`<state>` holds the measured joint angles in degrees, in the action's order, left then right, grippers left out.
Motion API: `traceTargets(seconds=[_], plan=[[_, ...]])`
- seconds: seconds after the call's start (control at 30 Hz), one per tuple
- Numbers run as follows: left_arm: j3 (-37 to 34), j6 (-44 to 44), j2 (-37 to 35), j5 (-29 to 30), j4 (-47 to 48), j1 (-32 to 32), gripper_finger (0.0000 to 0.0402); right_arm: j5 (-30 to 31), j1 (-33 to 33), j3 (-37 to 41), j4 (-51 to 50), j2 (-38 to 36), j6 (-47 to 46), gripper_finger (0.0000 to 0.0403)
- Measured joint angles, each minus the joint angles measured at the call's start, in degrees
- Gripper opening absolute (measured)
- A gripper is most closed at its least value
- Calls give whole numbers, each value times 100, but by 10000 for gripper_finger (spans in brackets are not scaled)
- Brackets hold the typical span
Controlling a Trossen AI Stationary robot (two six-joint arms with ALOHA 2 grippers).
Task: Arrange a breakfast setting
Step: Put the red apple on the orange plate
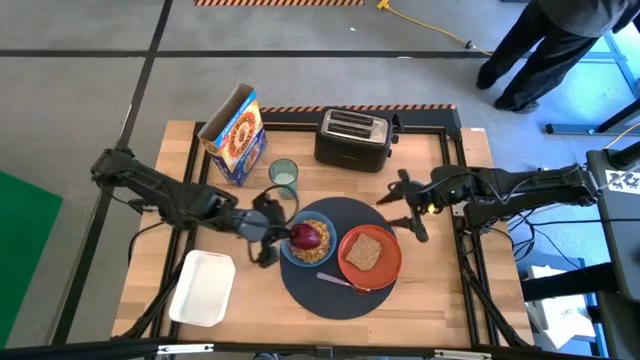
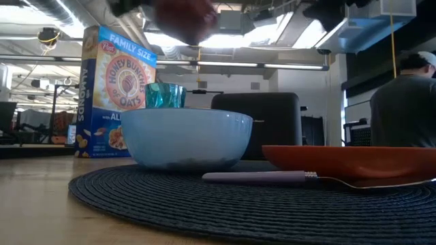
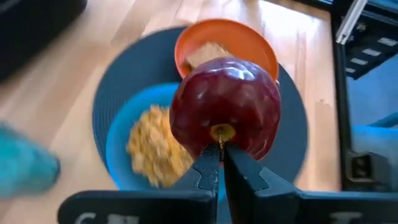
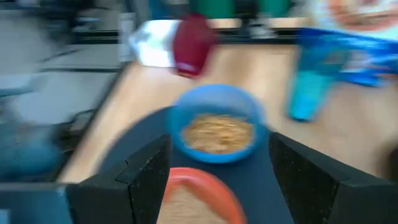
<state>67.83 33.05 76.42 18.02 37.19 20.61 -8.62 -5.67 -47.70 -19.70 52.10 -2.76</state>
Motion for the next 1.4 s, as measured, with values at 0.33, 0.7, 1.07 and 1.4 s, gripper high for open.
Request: traceTargets(seconds=[0.33, 0.7, 1.07, 1.4], plan=[[0, -2354, 933, 77, -1912, -472, 4, -453, 7, 2, 194, 761, 1, 294], [0, -3220, 1603, 99, -2838, -1109, 4, 274, 7, 0, 332, 1081, 4, 393], [0, -3512, 1812, 31, -3698, -1378, 4, 969, 7, -1, 325, 1418, 708, 393], [0, -3209, 2017, 127, -3963, -1396, 4, 1404, 9, -465, 114, 1513, 1239, 396]])
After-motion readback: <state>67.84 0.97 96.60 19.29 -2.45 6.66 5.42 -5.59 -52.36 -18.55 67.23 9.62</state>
